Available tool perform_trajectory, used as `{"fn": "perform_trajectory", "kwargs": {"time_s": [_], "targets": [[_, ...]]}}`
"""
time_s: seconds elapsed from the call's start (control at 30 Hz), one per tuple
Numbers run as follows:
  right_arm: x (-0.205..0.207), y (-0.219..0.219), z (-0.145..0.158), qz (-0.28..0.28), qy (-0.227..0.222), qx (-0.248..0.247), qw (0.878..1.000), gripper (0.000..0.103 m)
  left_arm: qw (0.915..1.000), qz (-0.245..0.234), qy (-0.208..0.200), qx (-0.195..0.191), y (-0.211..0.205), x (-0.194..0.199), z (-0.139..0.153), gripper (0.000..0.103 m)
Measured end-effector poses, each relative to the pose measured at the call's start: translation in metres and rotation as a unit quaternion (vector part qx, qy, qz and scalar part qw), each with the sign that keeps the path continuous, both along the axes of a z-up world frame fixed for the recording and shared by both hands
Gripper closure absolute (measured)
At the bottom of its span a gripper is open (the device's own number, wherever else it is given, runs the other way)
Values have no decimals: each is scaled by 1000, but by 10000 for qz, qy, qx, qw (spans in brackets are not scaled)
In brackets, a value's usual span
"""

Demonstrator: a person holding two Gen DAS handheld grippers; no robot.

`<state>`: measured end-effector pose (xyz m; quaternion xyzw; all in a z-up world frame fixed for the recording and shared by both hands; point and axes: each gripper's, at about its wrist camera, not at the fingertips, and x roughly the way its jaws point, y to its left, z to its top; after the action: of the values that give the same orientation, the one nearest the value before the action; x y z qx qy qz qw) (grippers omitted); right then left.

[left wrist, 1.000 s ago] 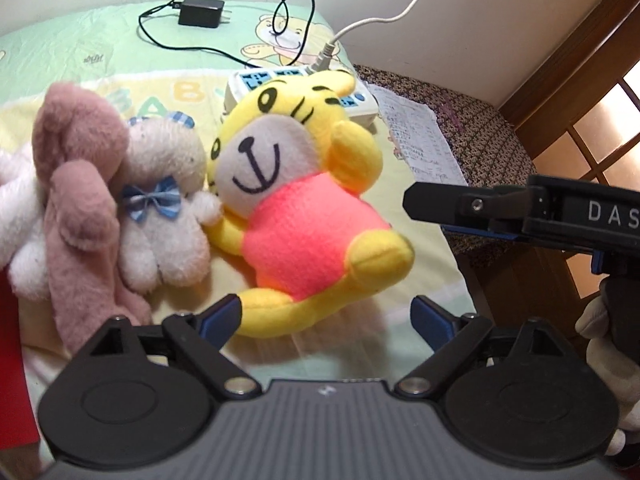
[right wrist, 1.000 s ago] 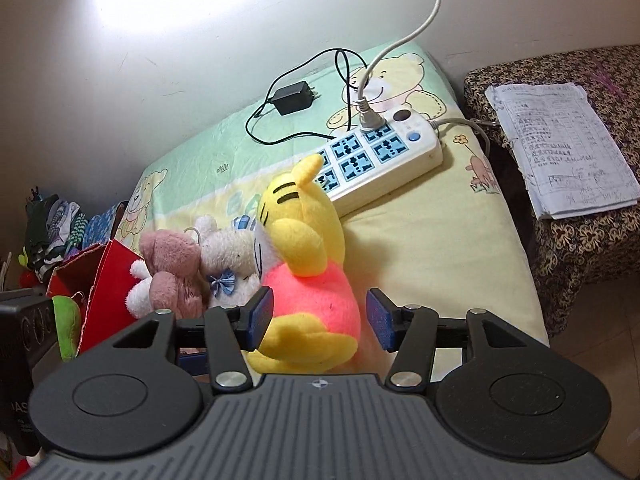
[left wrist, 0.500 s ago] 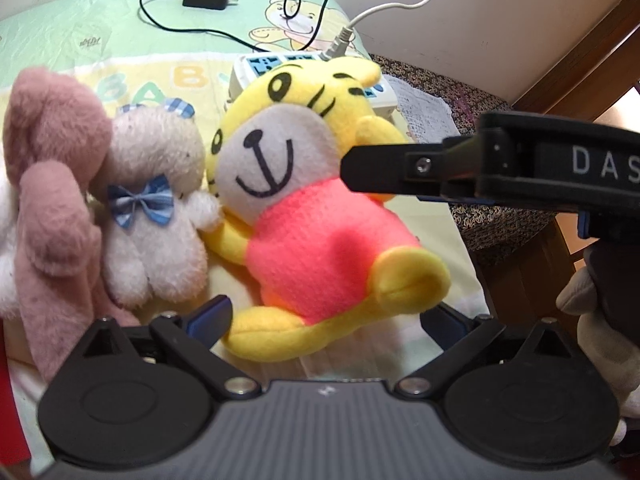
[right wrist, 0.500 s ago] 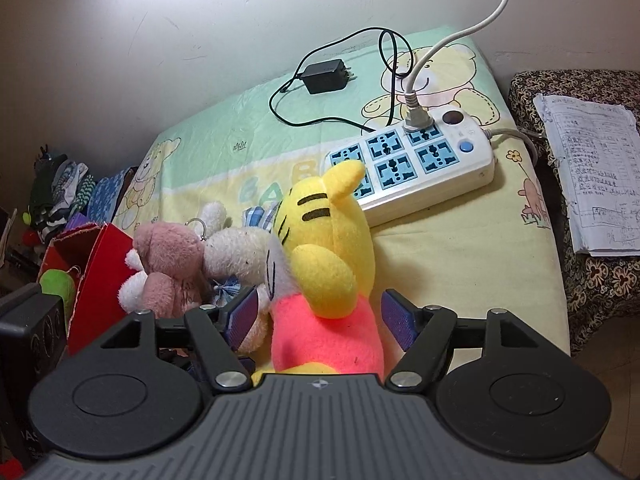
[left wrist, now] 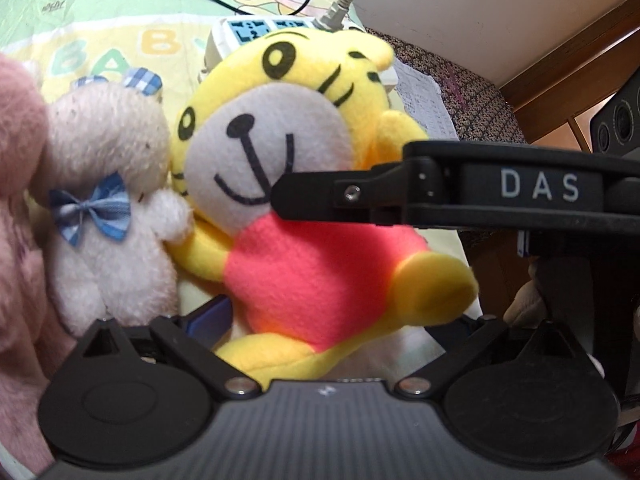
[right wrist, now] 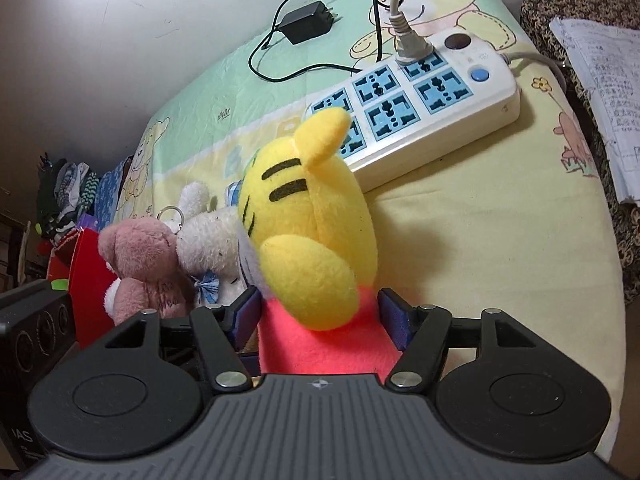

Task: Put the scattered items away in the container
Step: 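Grasp the yellow tiger plush by its pink shirt with the right gripper, then lift the tiger plush with the right gripper and carry it over the red box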

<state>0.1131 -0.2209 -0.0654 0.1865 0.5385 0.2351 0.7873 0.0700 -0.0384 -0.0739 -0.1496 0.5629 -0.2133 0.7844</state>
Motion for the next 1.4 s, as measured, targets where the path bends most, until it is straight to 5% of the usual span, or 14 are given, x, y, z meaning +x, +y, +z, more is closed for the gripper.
{"fn": "perform_trajectory", "kwargs": {"time_s": [0.4,0.77,1.0,1.4], "targets": [[-27,-18,16,-391,9,176,9991,52,9982,-531,-268,80,-19,-15,22,13],[-69,-14,71,-418,-610,374,9966,53,9914,-799,-1029,107,-7,-62,77,18],[-85,18,106,-185,-1097,633,9918,53,9868,-531,-1526,139,28,-83,119,18],[-108,127,138,-164,-1530,839,9845,53,9781,-442,-2025,163,149,-112,162,18]]}}
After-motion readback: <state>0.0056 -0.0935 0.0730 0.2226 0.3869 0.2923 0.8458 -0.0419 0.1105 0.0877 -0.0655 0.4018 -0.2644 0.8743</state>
